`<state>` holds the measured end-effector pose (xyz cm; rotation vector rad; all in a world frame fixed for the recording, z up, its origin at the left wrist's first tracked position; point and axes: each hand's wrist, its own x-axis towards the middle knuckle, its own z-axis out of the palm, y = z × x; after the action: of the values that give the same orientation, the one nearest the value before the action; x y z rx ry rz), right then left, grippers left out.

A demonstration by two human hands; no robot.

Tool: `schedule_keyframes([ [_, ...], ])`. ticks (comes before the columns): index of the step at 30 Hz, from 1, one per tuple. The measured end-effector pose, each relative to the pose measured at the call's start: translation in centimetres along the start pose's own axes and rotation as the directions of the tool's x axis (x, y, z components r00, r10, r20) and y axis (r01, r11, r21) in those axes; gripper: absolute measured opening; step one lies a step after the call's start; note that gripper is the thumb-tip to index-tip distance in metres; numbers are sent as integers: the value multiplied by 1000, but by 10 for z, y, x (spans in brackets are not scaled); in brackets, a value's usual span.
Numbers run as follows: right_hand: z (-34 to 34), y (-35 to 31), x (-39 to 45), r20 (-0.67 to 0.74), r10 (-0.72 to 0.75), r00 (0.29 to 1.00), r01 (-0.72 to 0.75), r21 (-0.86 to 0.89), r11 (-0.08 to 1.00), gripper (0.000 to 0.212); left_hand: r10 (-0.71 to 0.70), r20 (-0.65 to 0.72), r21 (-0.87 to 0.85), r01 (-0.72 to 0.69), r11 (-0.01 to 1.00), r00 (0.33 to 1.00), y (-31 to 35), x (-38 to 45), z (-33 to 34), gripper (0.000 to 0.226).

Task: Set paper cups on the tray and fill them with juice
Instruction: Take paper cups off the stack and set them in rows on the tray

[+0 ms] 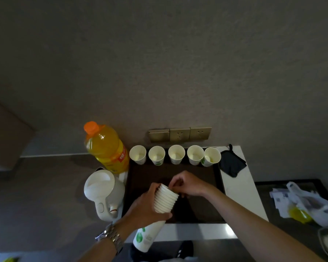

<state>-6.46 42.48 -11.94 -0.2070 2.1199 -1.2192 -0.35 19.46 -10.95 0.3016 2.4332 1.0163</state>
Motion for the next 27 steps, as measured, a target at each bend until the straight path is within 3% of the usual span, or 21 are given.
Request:
schedule_keyframes([
  [12,20,-30,8,74,68,995,-65,-47,997,8,85,-2,12,-85,996,996,-15,-25,-22,86],
  [17,-2,-38,10,-129,75,989,-70,43,997,9,70,1,-1,-70,998,998,-26,-34,-27,87],
  [22,-10,-41,18,-355,267,896,-121,383,916,9,73,-10,-20,-73,997,997,-35,-40,-30,87],
  [27,22,-38,35,-395,416,819,-203,480,854,11,58,-18,-32,-58,998,998,-35,-48,-33,84],
])
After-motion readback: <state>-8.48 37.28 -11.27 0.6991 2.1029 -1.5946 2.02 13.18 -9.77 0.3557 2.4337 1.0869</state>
